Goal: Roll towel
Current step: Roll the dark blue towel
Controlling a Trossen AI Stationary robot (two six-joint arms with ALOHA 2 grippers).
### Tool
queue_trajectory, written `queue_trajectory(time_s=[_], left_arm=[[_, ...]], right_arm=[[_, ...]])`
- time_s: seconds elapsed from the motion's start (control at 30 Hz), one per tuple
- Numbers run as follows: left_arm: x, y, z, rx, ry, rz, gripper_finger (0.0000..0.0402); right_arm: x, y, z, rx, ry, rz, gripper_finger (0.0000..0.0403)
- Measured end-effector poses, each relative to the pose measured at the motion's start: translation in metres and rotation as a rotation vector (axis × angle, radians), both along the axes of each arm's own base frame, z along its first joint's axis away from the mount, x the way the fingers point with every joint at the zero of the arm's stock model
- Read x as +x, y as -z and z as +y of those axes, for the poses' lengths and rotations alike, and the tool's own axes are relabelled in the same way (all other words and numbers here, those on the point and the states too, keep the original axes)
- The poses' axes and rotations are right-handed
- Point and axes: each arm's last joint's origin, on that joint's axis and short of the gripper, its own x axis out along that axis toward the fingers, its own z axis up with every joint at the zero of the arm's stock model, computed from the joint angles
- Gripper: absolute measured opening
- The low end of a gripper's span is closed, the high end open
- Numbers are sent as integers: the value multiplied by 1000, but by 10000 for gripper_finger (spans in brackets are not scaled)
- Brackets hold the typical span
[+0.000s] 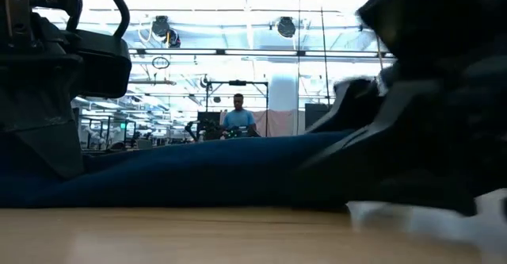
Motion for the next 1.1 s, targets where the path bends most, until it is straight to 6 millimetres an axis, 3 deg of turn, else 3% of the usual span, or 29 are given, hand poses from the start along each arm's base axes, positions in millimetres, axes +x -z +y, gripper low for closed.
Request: queue_trajectory(time_s=[0.27, 0.63, 1.1], left_arm=[[0, 0, 0, -5, 6, 1, 47], [0, 0, 0, -13, 4, 5, 47], [0, 0, 0, -23, -7, 12, 47]], right_arm=[[-10, -10, 16, -64, -78, -38, 228], [-7, -21, 19, -80, -128, -130, 228], [7, 6, 15, 16, -130, -76, 222]])
